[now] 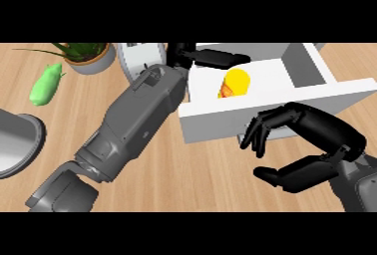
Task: Pick up the cup, place it into the drawer and close the drawer
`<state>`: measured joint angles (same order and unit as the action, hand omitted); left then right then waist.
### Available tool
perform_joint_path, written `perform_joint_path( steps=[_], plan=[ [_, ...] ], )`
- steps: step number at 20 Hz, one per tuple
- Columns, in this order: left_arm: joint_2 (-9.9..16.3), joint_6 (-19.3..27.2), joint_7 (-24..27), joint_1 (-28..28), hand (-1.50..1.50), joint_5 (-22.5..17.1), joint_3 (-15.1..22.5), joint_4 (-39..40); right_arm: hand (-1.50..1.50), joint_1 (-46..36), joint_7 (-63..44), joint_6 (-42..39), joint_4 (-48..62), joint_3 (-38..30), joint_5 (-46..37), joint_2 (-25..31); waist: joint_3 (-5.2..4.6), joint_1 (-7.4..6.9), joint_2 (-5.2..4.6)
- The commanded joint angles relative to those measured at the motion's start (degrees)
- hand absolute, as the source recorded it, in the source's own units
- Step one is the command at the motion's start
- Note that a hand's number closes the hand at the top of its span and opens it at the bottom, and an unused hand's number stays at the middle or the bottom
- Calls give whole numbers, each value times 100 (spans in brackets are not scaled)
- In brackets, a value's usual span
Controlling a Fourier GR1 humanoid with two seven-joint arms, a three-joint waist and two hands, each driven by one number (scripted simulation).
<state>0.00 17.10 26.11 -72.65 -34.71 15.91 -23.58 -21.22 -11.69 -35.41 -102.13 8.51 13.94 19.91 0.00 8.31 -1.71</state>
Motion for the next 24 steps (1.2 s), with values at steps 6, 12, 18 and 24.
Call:
perform_joint_path(
  steps=[6,12,18,24],
  plan=[
    [0,68,296,132,-150,-374,-81,33,-150,576,487,532,47,746,-2609,255,7,-589,102],
    [4,-302,498,553,-150,-424,-202,-206,-150,274,1114,1318,2080,1274,-3800,-223,6,-949,112],
    [342,-268,636,901,-150,-390,-279,-624,150,-539,2129,1641,4291,1255,-4381,-239,12,-1141,111],
    [497,-664,520,1701,-150,-414,-141,-1151,150,-1382,3100,2464,5931,604,-4379,-432,24,-1406,78]
  ],
)
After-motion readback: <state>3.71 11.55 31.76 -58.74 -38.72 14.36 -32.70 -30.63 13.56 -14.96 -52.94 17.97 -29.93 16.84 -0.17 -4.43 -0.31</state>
